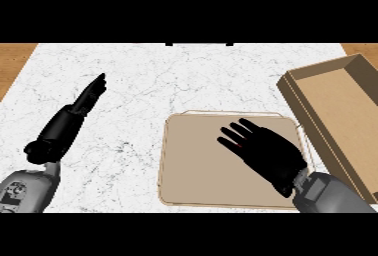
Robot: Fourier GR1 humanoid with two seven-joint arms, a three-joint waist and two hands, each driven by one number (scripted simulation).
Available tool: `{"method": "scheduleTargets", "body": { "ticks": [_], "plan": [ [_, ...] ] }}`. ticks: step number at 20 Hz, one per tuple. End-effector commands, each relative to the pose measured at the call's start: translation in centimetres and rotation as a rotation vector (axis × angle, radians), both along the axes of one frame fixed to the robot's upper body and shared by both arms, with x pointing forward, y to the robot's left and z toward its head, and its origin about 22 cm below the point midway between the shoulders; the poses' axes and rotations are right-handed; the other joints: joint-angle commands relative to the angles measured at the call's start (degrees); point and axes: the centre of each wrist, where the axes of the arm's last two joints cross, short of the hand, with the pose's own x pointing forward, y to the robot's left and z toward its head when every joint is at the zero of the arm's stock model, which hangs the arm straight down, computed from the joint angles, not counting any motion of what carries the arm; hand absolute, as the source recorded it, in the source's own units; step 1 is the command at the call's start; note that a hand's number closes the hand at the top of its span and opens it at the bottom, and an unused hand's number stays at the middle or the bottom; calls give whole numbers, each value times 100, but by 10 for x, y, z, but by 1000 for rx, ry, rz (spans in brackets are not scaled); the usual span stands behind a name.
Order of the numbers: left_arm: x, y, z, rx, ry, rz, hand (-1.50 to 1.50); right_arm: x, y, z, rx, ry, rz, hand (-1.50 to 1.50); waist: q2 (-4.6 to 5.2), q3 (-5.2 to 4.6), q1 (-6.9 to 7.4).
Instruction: Pick the tomato from the tray and place it in the cardboard box
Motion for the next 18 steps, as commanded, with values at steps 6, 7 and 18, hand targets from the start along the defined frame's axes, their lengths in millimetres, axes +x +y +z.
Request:
{"method": "scheduleTargets", "body": {
  "ticks": [6,7,18],
  "plan": [
    [13,-11,-16,-1,0,2,0,27,17,-19,-8,37,26,-150,8,-1,-4],
    [-7,5,-7,-4,3,-12,0,19,-2,-49,2,51,5,-150,2,1,19],
    [2,-13,9,8,-1,3,0,30,-3,-73,-45,7,-37,-150,0,1,4]
  ]
}}
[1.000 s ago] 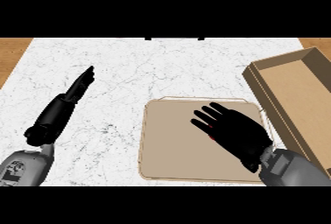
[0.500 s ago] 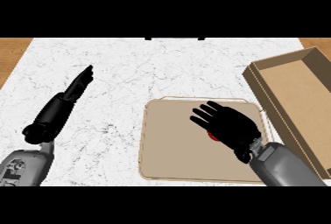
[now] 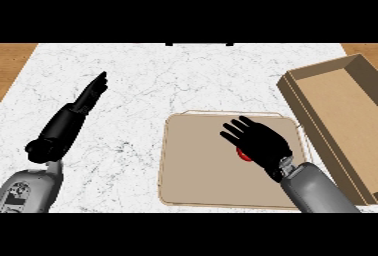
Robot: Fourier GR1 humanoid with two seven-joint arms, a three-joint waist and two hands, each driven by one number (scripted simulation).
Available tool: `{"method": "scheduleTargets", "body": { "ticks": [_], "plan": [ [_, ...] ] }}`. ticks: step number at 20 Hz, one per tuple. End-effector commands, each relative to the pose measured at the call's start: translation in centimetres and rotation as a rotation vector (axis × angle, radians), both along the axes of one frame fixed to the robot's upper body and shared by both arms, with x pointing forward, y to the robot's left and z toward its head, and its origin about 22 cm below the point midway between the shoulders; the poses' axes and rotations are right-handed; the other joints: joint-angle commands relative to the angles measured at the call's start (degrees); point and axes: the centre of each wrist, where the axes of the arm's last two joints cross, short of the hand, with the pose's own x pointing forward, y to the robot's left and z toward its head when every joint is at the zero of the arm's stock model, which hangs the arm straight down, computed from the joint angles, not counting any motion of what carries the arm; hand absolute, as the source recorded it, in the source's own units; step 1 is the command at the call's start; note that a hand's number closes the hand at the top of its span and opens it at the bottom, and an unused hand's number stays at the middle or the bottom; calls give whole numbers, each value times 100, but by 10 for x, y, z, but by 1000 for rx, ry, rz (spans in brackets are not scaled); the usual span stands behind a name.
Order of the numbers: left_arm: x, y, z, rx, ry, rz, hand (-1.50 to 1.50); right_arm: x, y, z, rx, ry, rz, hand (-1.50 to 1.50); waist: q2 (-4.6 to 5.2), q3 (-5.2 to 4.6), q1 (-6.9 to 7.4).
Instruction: Pick the tomato from the tray and place it in the cardboard box
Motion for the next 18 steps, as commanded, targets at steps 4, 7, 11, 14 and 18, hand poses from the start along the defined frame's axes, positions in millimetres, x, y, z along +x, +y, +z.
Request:
{"method": "scheduleTargets", "body": {
  "ticks": [4,7,11,14,18],
  "plan": [
    [4,25,0,-15,0,-7,0,13,-23,-20,-4,35,-12,-150,5,0,0],
    [3,-9,-23,6,-7,-11,0,19,5,-27,-17,42,54,150,6,0,1],
    [10,10,-1,1,3,-11,0,31,4,-33,56,-16,167,150,16,2,32],
    [-1,15,-9,1,-6,-7,0,21,-1,-29,93,-55,187,150,1,0,7],
    [-2,16,-12,9,2,2,0,20,-8,-24,135,-110,239,150,-2,0,-3]
  ]
}}
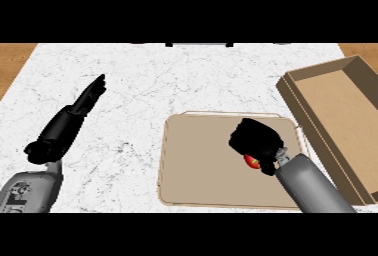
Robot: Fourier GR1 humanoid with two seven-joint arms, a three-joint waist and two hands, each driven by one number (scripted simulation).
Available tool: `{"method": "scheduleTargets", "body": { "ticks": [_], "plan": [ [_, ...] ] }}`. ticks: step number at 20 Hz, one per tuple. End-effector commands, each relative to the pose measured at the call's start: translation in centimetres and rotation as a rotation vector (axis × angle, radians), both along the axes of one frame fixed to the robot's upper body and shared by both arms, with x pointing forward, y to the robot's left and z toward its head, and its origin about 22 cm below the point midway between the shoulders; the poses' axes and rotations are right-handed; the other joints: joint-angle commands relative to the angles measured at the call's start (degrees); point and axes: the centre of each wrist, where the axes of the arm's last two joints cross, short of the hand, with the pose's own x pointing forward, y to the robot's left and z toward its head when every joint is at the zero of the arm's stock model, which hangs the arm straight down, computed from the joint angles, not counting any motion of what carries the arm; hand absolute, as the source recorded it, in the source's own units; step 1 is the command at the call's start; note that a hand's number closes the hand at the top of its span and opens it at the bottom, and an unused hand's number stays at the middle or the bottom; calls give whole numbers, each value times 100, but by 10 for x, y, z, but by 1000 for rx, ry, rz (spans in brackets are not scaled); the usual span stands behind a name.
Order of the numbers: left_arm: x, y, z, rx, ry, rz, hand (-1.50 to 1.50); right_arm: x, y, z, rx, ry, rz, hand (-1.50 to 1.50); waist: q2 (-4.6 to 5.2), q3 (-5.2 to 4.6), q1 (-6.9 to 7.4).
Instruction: Pick the tomato from the tray and place it in the cardboard box
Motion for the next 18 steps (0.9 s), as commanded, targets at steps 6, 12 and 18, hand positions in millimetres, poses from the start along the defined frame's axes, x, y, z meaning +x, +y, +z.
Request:
{"method": "scheduleTargets", "body": {
  "ticks": [6,12,18],
  "plan": [
    [2,-6,2,1,-5,-5,0,32,0,15,303,-16,-503,150,85,58,26],
    [2,-14,4,-4,-20,-39,0,72,25,48,468,-162,-873,150,111,53,234],
    [-4,2,-8,5,-2,-1,0,88,50,116,471,-378,-839,150,40,44,40]
  ]
}}
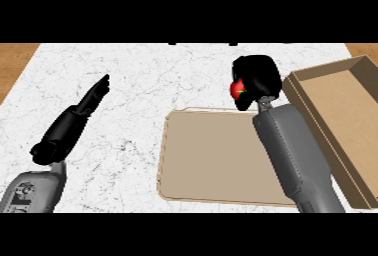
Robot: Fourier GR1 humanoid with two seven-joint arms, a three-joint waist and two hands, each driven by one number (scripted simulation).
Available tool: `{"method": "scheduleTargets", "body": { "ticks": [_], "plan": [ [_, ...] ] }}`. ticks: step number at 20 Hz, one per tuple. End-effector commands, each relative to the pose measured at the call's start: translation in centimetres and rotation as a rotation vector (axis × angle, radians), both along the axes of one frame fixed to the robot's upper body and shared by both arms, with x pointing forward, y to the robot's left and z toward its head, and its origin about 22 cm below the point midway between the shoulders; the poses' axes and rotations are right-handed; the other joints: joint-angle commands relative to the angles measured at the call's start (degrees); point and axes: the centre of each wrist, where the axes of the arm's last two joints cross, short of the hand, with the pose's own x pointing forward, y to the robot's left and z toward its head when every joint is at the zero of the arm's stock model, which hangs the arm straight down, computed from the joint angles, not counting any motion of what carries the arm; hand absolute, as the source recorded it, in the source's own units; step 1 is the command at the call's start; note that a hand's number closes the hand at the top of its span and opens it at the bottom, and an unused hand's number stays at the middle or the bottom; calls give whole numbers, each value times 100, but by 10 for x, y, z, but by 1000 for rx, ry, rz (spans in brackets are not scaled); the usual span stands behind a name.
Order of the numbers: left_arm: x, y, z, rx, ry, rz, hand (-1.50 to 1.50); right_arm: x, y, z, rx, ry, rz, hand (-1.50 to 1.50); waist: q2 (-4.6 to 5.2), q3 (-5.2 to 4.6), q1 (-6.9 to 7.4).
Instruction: Pick the tomato from the tray and place it in the cardboard box
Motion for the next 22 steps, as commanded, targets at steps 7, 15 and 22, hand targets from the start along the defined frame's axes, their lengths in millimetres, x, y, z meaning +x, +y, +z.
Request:
{"method": "scheduleTargets", "body": {
  "ticks": [7,15,22],
  "plan": [
    [-11,7,9,-11,8,-7,0,12,-36,77,224,-297,-411,150,-51,3,-30],
    [-4,-11,-5,5,-12,21,0,15,-121,109,295,-404,-640,150,-20,0,-114],
    [2,7,5,-1,-3,15,0,11,-201,112,174,-287,-725,150,-16,0,-94]
  ]
}}
